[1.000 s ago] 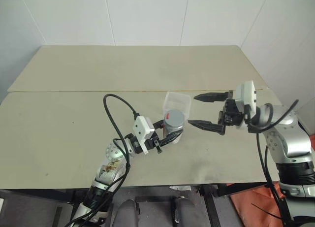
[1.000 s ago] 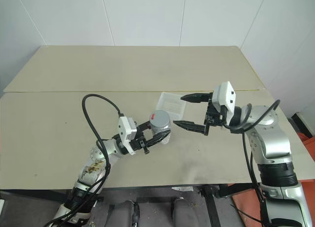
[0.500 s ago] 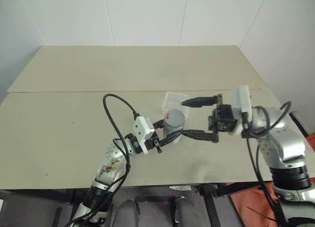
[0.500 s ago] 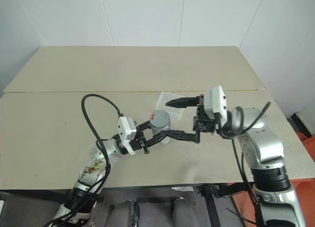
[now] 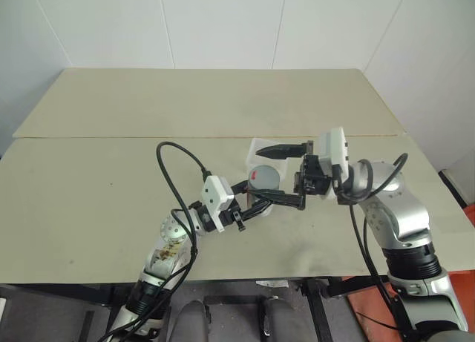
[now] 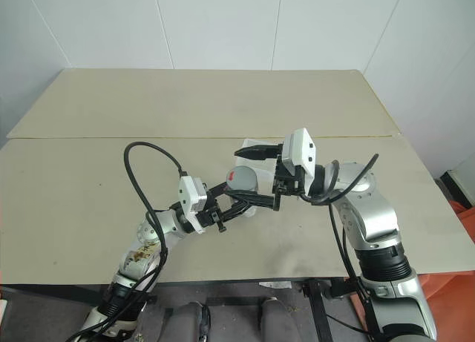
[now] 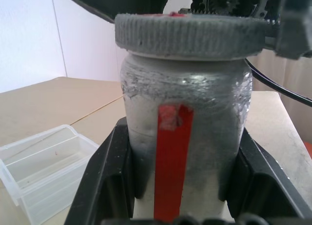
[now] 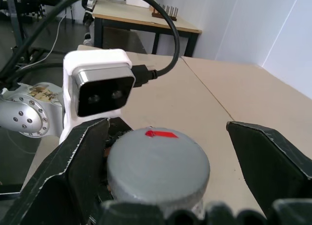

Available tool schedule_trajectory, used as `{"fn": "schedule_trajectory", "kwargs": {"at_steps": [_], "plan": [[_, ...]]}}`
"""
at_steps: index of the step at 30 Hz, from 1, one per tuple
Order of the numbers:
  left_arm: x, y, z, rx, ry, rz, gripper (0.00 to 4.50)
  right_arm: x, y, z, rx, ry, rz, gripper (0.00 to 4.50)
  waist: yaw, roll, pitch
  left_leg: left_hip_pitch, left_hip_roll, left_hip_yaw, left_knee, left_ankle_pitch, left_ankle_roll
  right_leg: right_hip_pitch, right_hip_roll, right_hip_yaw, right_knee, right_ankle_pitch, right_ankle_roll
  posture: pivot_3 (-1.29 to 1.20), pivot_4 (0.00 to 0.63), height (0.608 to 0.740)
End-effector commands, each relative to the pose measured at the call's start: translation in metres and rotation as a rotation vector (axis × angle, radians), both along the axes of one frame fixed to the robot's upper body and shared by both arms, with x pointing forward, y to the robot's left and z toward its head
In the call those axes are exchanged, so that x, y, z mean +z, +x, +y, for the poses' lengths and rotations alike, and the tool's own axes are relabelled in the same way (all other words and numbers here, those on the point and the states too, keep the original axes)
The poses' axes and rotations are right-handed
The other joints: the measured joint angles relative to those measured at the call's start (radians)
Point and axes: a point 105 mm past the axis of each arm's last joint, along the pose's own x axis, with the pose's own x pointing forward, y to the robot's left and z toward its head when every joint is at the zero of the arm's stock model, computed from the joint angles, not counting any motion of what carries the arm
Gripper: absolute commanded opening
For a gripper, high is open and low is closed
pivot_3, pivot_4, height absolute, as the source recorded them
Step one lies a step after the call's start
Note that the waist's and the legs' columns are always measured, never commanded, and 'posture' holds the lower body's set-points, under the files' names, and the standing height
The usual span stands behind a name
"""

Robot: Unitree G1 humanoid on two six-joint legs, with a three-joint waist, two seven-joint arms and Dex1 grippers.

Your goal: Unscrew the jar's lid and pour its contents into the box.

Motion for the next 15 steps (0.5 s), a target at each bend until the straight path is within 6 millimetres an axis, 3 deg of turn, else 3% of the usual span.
{"fn": "schedule_trajectory", "kwargs": {"at_steps": [1,15], "plan": [[0.009,-0.004,-0.002,-0.013,-0.014,-0.046,1.93,0.013,0.001,-0.008,-0.022,0.008,-0.074,4.48,0.000,0.000,0.000,0.000,0.000,0.000,0.000,0.000,0.000,0.000,0.000,0.000,0.000,0.000,0.000,0.00,0.150,0.740],[0.008,-0.005,-0.004,-0.034,-0.012,-0.041,1.93,0.015,-0.010,-0.037,0.005,-0.045,-0.069,4.48,0.000,0.000,0.000,0.000,0.000,0.000,0.000,0.000,0.000,0.000,0.000,0.000,0.000,0.000,0.000,0.00,0.150,0.740]]}}
